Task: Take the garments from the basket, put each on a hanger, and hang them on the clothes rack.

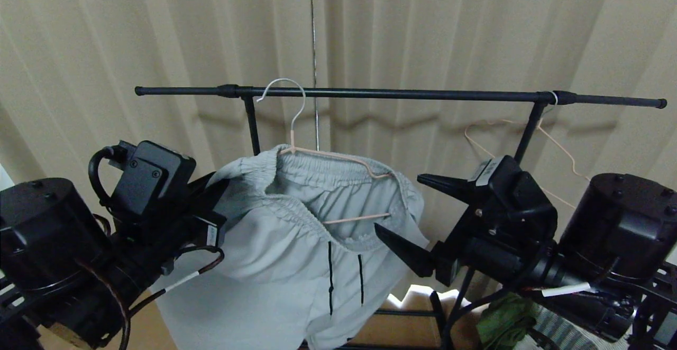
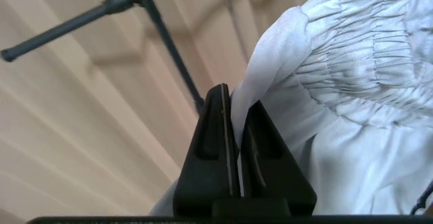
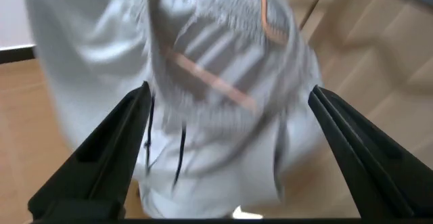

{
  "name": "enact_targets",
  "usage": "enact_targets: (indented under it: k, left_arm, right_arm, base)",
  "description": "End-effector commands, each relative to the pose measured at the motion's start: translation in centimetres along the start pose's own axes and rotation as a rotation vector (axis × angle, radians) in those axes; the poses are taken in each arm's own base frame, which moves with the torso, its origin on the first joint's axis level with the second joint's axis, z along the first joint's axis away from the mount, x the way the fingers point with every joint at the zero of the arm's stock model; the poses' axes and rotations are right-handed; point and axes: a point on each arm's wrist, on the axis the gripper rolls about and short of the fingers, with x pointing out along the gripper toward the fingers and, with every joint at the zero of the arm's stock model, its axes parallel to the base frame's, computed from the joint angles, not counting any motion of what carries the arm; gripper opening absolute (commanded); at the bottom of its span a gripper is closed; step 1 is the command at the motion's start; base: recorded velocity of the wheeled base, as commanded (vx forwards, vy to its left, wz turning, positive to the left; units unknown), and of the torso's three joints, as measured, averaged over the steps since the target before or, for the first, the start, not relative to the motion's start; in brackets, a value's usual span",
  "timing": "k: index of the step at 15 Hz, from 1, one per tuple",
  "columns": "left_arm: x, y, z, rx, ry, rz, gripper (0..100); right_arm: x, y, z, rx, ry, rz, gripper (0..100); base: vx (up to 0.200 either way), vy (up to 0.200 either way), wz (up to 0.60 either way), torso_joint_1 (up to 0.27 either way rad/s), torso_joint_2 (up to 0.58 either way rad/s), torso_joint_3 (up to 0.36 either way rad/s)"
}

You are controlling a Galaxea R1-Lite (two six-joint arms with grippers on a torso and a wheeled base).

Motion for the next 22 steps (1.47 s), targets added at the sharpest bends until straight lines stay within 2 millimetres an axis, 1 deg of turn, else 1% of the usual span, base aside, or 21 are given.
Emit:
enact_targets:
  k: [1, 2, 3, 7, 15, 16, 22]
  left_arm:
    - [-0.4, -0.8, -0.2, 0.010, 0.001, -0.037, 0]
    - [-0.7, -1.2, -0.1, 0.015, -0.010, -0.057, 0]
    - [-0.9, -1.4, -0.1, 0.019, -0.021, -0.064, 0]
    - [-1.5, -1.6, -0.2, 0.079, -0.080, -0.117, 0]
    - [-1.4, -1.5, 0.2, 0.082, -0.122, -0.118, 0]
    - [-1.3, -1.5, 0.3, 0.079, -0.132, -0.114, 0]
    - [-1.3, -1.5, 0.3, 0.078, -0.133, -0.113, 0]
  right_arm:
    - [1.8, -0.2, 0.4, -0.018, -0.015, -0.003, 100]
    - [3.1, -0.3, 0.4, -0.032, -0.018, -0.005, 100]
    - [3.7, -0.5, 0.3, -0.042, -0.009, -0.009, 100]
    - [5.3, -0.5, -0.2, -0.055, 0.020, -0.002, 100]
    - [5.3, -0.4, -0.6, -0.053, 0.031, 0.002, 100]
    - [5.3, -0.4, -0.6, -0.053, 0.031, 0.002, 0]
    - [5.2, -0.4, -0.4, -0.053, 0.023, -0.001, 0]
  base:
    - [0.000, 0.000, 0.00, 0.000, 0.00, 0.000]
    - [0.000, 0.000, 0.00, 0.000, 0.00, 0.000]
    - [0.000, 0.000, 0.00, 0.000, 0.00, 0.000]
    - [0.000, 0.000, 0.00, 0.000, 0.00, 0.000]
    - [0.000, 0.000, 0.00, 0.000, 0.00, 0.000]
    - [0.000, 0.000, 0.00, 0.000, 0.00, 0.000]
    - [0.000, 0.000, 0.00, 0.000, 0.00, 0.000]
